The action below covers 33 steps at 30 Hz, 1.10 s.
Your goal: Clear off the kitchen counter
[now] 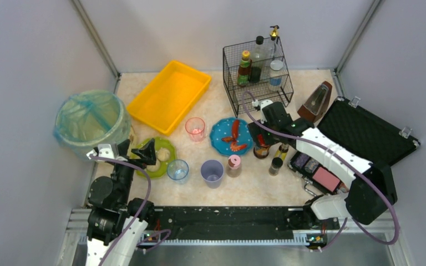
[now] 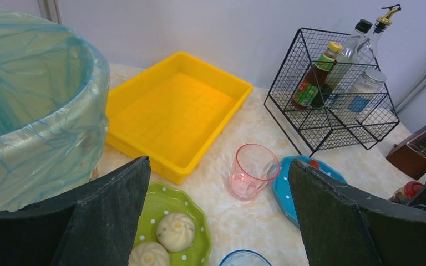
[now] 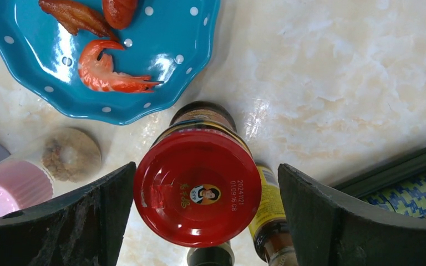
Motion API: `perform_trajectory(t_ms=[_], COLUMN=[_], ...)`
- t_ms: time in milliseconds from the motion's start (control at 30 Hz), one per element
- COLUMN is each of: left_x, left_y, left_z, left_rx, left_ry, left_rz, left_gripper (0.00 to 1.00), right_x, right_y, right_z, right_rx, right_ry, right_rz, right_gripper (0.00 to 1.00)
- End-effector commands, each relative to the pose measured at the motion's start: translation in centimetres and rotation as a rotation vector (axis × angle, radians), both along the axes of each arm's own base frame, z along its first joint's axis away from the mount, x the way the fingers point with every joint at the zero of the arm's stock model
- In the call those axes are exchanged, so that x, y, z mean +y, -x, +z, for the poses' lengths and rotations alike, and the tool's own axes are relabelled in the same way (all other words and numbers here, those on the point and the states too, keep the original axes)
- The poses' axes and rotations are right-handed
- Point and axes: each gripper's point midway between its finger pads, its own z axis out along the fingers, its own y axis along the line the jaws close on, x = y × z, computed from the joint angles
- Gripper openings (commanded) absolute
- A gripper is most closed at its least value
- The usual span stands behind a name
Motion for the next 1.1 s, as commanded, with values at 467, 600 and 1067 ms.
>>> perform_trajectory(t_ms=[467,600,1067], left_x=[-0.4,-0.4,-0.3], left_y=[-0.3,-0.3,-0.1], left_z=[0.7,0.7,0.8], left_rx=[-0.015,-0.015,-0.021], left_ry=[0.008,0.007,0.01], left_rz=[-0.017,-0.015,-0.016], left_gripper=[0.99,0.99,0.99], right_x=[1.3,1.2,2.6], right_y=[-0.9,-0.8,-3.8], right_z=[-0.6,0.4,10.9], right_rx=[0.008,0.0,-0.21], right_ry=[0.005,0.003,-0.063], right_rz=[0.03,0.031,0.071], right_gripper=[0.74,0.54,0.0])
